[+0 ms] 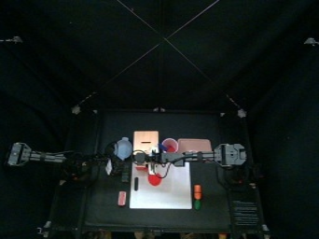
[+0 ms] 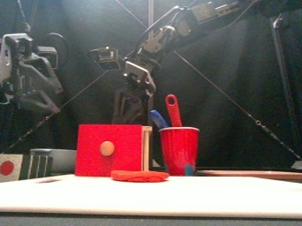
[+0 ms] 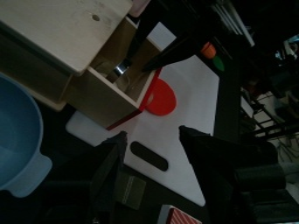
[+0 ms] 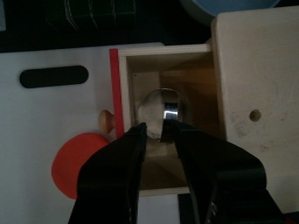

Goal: Get the cutter from the drawer then cut the dough then place the extra dough in the bowl
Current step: Place the cutter on the board

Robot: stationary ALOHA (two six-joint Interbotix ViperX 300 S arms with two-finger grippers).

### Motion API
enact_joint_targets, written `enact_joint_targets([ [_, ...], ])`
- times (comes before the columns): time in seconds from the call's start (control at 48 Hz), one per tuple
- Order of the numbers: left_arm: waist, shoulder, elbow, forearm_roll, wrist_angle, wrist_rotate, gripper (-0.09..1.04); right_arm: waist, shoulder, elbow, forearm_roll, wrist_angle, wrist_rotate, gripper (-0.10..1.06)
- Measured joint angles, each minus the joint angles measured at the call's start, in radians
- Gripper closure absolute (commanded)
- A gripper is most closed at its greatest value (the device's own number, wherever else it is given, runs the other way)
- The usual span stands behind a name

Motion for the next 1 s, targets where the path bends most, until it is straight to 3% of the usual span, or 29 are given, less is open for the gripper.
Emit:
enact_joint_targets([
  [1.0, 0.000, 0.000, 0.017, -0.025, 0.000, 0.000, 0.07, -0.003, 0.017, -0.046, -0.020, 0.009, -0.002, 0.26],
])
